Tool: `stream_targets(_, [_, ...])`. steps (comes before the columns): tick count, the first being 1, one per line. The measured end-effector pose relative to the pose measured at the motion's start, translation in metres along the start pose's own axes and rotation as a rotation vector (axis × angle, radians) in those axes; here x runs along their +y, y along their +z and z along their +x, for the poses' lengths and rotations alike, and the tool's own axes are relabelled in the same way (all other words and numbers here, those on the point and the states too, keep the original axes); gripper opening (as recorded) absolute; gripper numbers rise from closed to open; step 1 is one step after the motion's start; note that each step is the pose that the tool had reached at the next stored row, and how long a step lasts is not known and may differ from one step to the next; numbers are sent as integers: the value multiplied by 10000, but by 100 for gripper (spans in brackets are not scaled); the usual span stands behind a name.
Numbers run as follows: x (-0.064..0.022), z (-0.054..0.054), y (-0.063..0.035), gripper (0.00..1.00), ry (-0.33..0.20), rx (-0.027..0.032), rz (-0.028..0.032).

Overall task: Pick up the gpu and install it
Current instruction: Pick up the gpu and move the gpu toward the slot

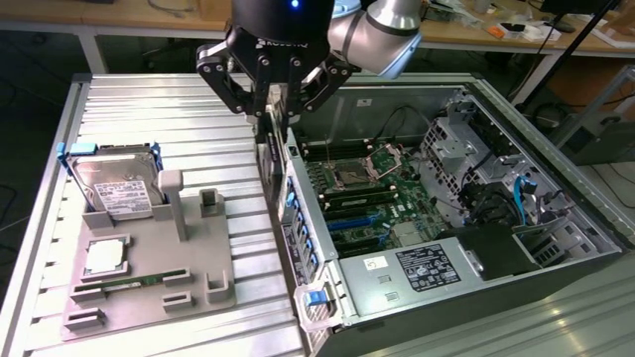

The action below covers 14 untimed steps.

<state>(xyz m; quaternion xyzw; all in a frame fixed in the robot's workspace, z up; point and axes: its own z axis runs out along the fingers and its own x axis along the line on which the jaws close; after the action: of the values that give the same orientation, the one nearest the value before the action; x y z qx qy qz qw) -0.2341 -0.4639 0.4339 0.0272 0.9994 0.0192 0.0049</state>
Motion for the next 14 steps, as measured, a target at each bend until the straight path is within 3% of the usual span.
stream_targets(14, [9,-167,2,27,0,0,0])
